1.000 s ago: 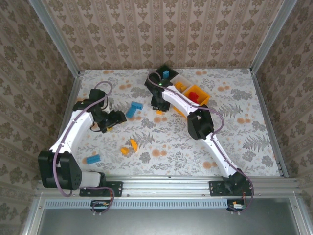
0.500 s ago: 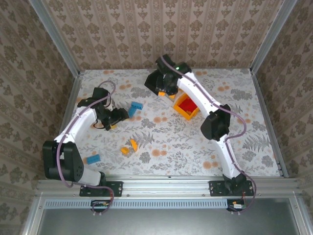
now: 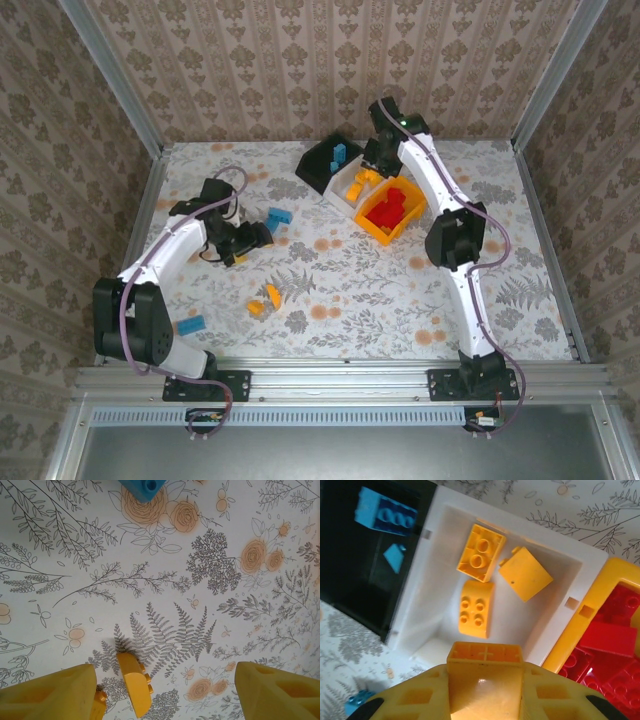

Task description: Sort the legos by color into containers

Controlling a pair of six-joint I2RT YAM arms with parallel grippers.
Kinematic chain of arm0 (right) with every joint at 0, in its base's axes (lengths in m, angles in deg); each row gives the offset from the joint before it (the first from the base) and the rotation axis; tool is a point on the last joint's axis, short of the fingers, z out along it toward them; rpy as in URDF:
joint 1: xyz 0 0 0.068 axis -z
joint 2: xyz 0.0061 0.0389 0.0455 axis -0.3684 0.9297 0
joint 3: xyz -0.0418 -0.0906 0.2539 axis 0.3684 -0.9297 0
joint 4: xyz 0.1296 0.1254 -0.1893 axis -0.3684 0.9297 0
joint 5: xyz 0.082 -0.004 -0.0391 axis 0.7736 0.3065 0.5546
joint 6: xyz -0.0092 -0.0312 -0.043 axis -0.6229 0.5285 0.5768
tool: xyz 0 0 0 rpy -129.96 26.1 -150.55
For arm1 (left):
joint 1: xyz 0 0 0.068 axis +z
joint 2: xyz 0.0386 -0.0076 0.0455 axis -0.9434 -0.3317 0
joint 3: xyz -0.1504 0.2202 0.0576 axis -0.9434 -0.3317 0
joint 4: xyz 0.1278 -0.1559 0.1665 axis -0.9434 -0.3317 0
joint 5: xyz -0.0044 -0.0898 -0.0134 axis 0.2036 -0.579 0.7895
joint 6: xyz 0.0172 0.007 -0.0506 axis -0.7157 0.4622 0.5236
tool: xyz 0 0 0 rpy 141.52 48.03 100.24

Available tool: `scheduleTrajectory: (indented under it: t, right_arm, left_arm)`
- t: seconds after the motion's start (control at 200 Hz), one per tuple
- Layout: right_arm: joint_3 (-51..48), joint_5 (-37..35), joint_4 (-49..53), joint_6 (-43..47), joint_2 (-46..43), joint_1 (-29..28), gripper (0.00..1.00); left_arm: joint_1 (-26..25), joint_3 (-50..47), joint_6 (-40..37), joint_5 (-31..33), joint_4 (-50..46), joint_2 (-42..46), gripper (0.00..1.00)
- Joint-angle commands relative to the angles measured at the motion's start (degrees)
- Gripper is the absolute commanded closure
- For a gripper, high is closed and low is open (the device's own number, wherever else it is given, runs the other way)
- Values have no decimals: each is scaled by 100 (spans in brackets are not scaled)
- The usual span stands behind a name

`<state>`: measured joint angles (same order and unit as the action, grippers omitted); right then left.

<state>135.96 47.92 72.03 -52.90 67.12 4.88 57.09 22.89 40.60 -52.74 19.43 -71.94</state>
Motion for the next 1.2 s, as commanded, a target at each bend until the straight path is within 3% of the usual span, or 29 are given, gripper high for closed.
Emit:
scheduleTrajectory:
  t: [0.0,0.325,0.655,0.945,1.195]
  right_arm:
    - [164,168,-25,172,215,-3,73]
    - [173,312,-325,196,568,8,72]
    - [282,375,-263,184,708,11,51]
    - [284,381,-245,262,540,19,50]
    - [277,831,-582,308,9,-2,49]
  left_arm:
    - [-41,50,92,-61,-77,113,26]
    - [-42,-80,98,26,-207,318,26]
    - [-38,-107,114,49,-236,361,26]
    - [-50,-91,133,18,-210,337,26]
    - [-122,-160,159,80,-241,378,26]
